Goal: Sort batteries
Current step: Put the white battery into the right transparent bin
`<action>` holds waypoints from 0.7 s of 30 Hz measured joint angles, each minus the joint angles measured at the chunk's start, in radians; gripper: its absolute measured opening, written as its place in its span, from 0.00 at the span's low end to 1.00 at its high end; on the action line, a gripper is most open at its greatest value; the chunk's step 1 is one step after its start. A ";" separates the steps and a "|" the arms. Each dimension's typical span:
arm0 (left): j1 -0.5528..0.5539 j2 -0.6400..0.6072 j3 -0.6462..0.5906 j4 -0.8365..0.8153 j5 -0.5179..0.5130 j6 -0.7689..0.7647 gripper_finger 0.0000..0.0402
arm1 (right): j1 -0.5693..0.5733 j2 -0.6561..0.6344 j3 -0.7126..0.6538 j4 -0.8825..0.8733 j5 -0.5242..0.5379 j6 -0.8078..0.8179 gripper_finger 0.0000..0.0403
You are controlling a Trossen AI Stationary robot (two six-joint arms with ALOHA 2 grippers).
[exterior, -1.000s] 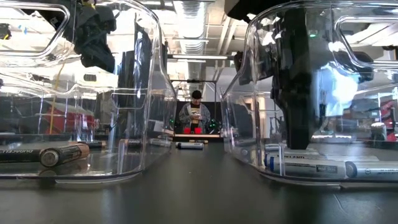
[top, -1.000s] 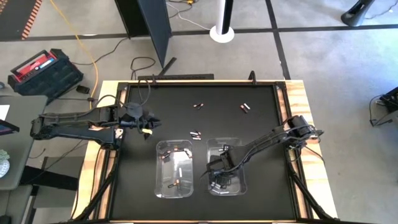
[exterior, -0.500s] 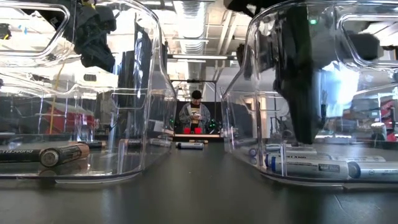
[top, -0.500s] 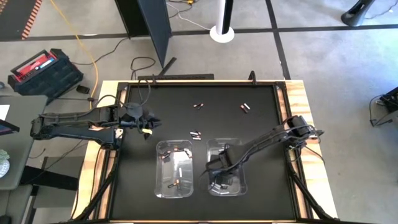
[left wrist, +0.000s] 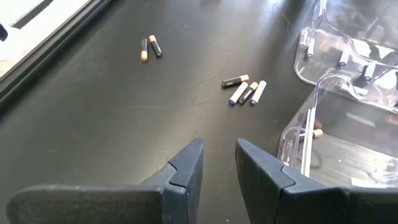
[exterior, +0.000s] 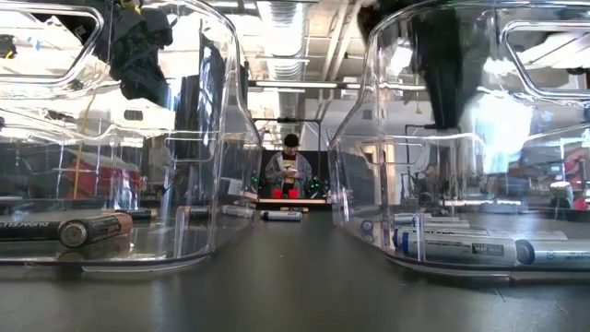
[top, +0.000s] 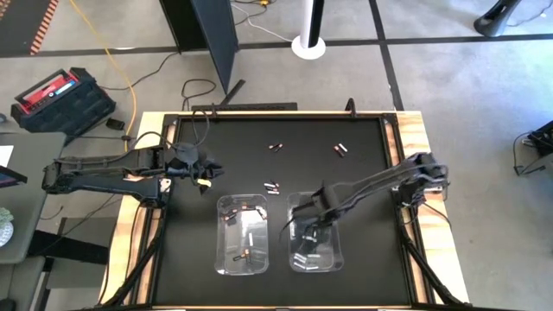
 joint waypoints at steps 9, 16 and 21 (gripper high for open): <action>0.000 0.000 0.000 0.001 0.000 -0.011 0.23 | -0.135 -0.401 -0.176 0.050 0.214 0.032 0.35; 0.000 0.000 0.000 0.012 0.000 -0.019 0.23 | -0.401 -0.697 -0.427 0.203 0.280 0.009 0.35; 0.000 0.000 0.000 0.011 0.000 -0.035 0.23 | -0.612 -0.780 -0.541 0.349 0.279 -0.031 0.35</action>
